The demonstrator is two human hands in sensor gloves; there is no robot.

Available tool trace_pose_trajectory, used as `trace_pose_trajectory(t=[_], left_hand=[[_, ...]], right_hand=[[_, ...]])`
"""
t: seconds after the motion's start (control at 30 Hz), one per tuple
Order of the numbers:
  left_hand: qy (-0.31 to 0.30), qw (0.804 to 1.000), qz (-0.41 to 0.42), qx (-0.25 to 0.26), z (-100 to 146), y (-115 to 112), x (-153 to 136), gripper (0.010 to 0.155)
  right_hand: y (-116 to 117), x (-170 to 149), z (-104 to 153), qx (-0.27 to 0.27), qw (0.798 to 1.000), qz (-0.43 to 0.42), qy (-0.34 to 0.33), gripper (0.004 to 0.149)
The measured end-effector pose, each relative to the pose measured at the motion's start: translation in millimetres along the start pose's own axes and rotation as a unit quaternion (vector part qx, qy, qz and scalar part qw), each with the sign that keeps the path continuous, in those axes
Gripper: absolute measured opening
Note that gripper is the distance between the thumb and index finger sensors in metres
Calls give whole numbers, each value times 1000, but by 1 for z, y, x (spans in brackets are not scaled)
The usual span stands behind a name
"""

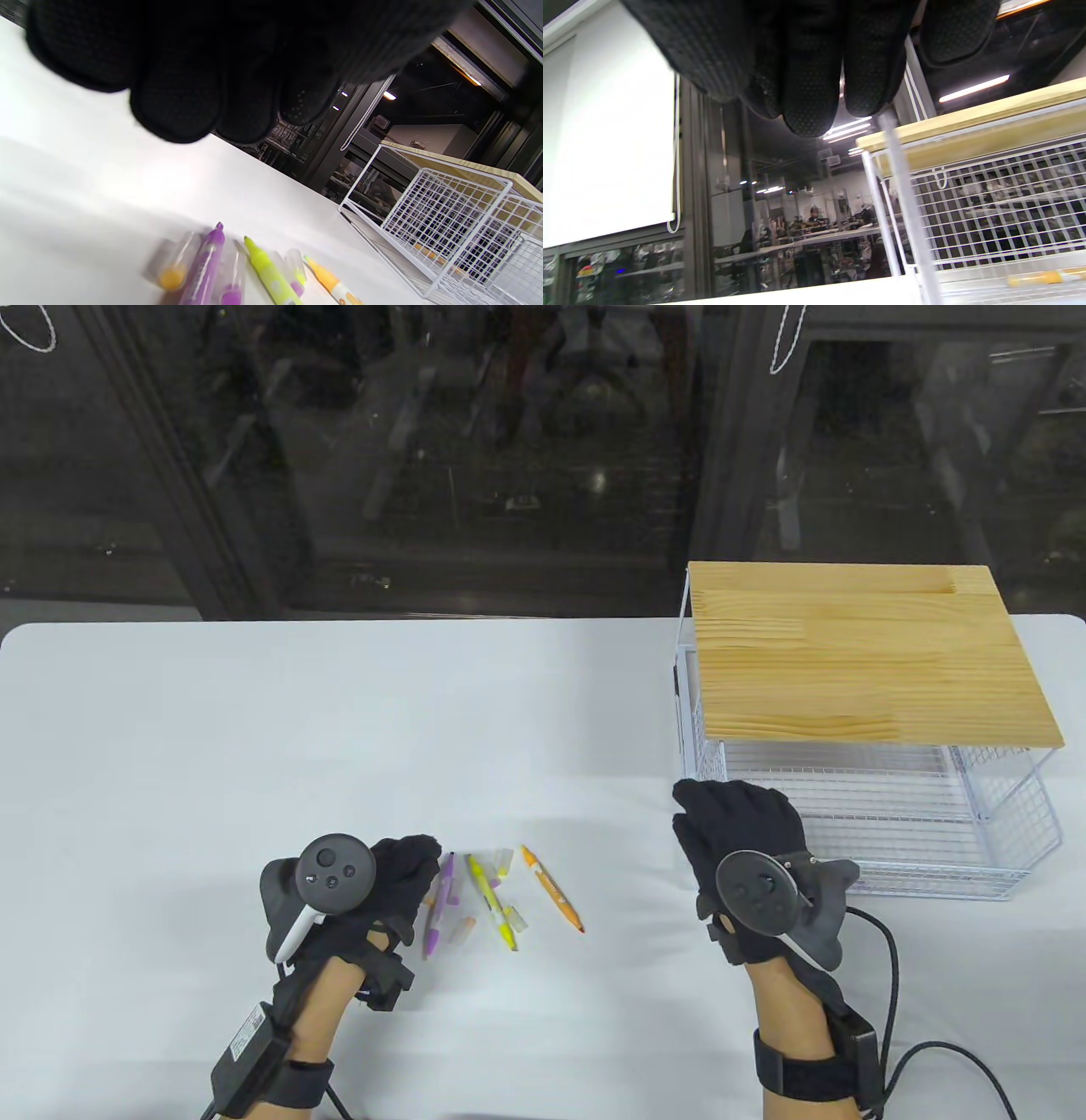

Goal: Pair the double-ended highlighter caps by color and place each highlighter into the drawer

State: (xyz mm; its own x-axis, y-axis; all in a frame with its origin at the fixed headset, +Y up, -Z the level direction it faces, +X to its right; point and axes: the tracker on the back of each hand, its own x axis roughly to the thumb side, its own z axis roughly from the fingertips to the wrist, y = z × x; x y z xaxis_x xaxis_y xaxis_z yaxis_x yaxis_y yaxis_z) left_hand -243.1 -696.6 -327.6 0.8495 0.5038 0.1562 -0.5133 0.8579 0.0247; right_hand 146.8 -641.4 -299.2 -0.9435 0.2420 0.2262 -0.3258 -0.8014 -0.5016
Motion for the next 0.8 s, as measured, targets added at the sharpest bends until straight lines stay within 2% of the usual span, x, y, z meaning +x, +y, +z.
trace_pose_trajectory(t=[0.2,0.3,0.4,0.8], left_hand=[[5,1000,-1,-3,0,0,-1,50],[7,1000,0,-4,0,1,-1,50],[8,1000,0,-5,0,0,-1,50],[12,1000,-5,-11,-1,0,-2,50]], right_hand=[[21,20,3,43,999,5,-23,43],[25,25,4,38,998,28,-35,43],[31,30,5,56,998,13,-38,43],[66,29,8,134,990,4,-34,44]])
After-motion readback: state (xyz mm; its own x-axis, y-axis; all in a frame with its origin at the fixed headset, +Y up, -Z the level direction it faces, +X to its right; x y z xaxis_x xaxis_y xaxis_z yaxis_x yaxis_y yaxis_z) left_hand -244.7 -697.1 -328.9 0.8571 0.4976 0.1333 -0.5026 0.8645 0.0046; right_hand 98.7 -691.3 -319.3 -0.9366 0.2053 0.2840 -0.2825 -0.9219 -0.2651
